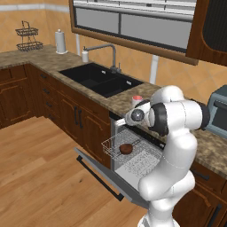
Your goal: Pick up the cup and bowl from the counter, place them in the dishwasher, and close the dishwasher door.
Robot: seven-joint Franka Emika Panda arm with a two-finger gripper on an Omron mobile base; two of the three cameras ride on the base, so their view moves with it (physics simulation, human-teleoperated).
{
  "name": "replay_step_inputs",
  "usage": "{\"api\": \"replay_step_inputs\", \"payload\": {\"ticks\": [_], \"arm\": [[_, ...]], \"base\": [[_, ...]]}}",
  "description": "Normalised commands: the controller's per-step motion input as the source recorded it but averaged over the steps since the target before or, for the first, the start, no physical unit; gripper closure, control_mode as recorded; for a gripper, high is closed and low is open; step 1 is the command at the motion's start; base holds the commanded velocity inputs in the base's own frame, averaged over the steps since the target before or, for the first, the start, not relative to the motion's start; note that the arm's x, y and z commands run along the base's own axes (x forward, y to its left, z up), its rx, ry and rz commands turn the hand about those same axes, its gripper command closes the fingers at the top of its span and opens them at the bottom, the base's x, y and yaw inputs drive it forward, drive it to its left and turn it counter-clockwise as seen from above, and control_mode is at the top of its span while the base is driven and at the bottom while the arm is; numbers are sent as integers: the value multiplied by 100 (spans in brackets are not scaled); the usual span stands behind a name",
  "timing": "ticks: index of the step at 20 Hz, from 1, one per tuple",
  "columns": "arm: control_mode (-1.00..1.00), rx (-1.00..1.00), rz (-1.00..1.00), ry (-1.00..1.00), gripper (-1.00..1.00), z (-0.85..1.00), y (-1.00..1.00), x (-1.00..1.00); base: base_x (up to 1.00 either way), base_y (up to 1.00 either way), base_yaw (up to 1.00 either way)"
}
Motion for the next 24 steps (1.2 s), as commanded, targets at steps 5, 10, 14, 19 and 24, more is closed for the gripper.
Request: {"api": "replay_step_inputs", "payload": {"ticks": [5, 10, 14, 19, 24], "arm": [[-100, 0, 0, 15, -100, 100, 12, 36], [-100, -5, 0, 20, -100, 100, 16, 14], [-100, -7, 0, 16, -100, 100, 27, 12], [-100, -13, 2, 1, -100, 100, 42, 7], [-100, -15, 3, 0, -100, 100, 26, 11]], "base": [[0, 0, 0], [0, 0, 0], [0, 0, 0], [0, 0, 0], [0, 0, 0]]}}
